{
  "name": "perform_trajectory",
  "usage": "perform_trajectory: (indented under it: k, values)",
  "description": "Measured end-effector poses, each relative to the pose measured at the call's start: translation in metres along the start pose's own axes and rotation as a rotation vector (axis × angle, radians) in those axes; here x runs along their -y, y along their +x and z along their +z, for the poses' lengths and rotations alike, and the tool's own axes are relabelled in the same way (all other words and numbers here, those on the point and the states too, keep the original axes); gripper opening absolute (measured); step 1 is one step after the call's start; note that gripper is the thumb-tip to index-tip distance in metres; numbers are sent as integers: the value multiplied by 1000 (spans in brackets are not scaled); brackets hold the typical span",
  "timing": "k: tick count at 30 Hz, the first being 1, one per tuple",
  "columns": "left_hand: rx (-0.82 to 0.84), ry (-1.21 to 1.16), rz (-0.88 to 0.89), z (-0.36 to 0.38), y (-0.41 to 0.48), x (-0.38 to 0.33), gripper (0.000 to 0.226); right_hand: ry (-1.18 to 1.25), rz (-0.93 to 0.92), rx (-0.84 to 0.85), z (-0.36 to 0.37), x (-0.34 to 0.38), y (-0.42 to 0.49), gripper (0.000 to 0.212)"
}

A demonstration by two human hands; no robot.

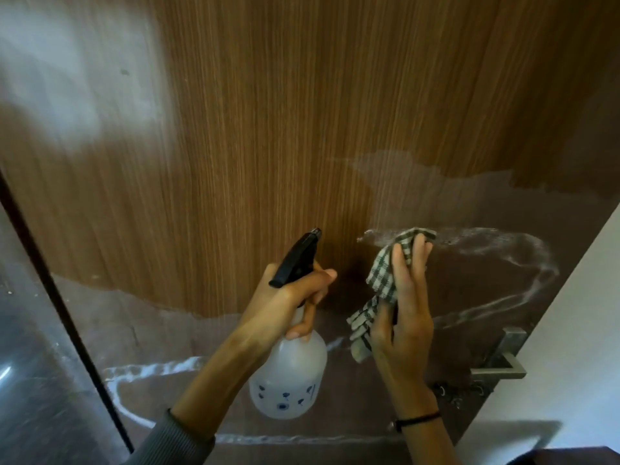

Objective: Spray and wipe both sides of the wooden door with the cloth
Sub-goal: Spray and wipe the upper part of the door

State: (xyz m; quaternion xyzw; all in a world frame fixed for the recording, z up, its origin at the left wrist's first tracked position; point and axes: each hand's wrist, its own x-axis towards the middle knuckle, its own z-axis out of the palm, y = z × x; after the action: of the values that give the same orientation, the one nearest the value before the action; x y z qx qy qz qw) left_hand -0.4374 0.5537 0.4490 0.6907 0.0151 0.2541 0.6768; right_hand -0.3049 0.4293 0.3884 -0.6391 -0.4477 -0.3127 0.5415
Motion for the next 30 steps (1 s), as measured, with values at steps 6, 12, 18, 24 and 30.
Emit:
perform_trajectory:
  k: [6,12,18,24,30]
  values:
    - [-142,54,-115,17,22,-22,23,43,-65,-133,-14,13,48,63]
    - [-30,15,32,0,24,-51,32,-275,-252,77,49,36,101,54]
    - [-20,54,102,-4,50,-68,32,-550,-500,95,33,0,128,55]
    - [-43,91,102,-11,66,-67,33,-360,-59,-234,-27,-45,154,57]
    - [-31,42,91,-16,75,-56,32,-367,-148,-117,28,3,127,55]
